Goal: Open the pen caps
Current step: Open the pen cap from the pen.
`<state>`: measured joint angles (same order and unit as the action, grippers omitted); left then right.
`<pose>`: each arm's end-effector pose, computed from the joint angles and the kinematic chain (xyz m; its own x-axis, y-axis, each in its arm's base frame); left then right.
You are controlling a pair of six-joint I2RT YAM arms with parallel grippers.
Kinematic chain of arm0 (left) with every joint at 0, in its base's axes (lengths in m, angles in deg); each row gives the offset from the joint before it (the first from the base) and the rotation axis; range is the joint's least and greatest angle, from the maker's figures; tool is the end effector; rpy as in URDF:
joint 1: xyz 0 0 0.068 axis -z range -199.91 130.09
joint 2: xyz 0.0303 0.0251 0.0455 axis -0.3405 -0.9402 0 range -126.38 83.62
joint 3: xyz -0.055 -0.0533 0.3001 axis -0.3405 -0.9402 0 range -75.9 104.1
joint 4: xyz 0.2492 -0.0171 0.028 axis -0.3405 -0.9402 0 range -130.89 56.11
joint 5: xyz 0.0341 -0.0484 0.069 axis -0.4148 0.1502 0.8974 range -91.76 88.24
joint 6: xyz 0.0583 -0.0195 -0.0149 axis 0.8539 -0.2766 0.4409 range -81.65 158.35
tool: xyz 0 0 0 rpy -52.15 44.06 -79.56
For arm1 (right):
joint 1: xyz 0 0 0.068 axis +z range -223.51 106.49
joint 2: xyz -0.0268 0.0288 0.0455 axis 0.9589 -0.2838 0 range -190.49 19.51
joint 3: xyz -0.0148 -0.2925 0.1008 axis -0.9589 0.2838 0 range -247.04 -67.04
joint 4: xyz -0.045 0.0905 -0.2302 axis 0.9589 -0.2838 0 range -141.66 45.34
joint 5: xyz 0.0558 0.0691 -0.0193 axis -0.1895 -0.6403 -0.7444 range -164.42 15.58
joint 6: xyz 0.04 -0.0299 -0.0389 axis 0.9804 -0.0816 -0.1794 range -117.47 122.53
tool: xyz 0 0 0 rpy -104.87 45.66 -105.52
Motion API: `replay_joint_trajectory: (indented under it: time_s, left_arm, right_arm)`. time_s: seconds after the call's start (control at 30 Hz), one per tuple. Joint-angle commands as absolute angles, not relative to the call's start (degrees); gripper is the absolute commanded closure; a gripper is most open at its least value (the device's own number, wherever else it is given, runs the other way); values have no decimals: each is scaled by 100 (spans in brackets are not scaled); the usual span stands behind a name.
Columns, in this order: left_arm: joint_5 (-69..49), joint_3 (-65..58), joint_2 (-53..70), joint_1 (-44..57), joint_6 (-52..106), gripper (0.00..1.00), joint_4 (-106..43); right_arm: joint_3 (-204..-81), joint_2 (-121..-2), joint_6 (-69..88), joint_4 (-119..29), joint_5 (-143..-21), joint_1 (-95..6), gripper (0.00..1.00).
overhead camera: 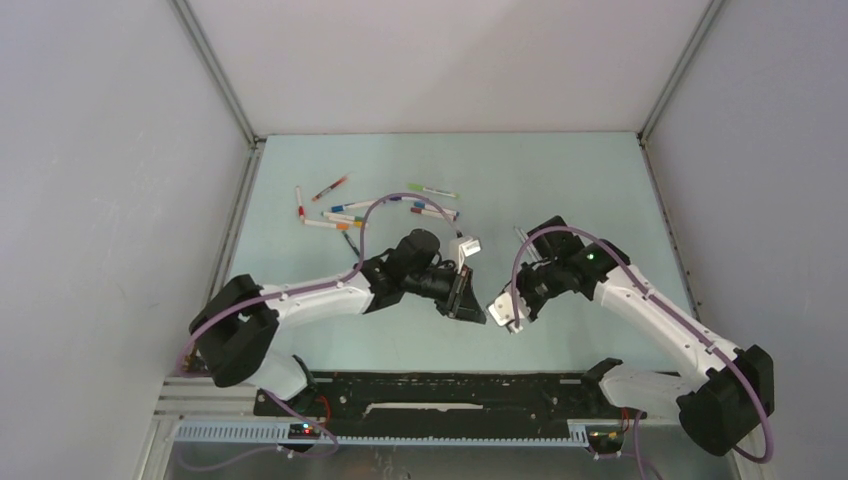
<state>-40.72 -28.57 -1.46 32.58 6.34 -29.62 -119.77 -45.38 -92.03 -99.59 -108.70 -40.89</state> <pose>0.1640 -0.2639 0.2568 -0.7810 0.3406 -0.5235 0.6159 0.2806 -0.7362 0.1350 0.1189 0.2911 0.6899 -0.5364 -0.4862 -0.7232 -0.5409 -0.4294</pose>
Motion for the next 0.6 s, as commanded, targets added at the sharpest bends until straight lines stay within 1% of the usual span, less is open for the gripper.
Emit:
replay_joint_trajectory:
  time_s: [0.0,0.3,0.43,0.57]
  left_arm:
    - [-4901,-3061,2,3379,1016,100,-4550]
    - [-5013,-3066,-246,3379,1233,100,-4926]
    - [-5396,-3333,-381,3379,934,100,-4527]
    - [-5516,-3477,-461,3379,715,100,-4294]
  right_arm:
    - [-12031,-4390,-9485,-9670,-9685,-4723,100]
    - [-12029,-4369,-9573,-9569,-9419,-5010,100]
    - [-12037,-4391,-9573,-9524,-9236,-5001,100]
    - [-12033,-4404,-9590,-9533,-9146,-4949,100]
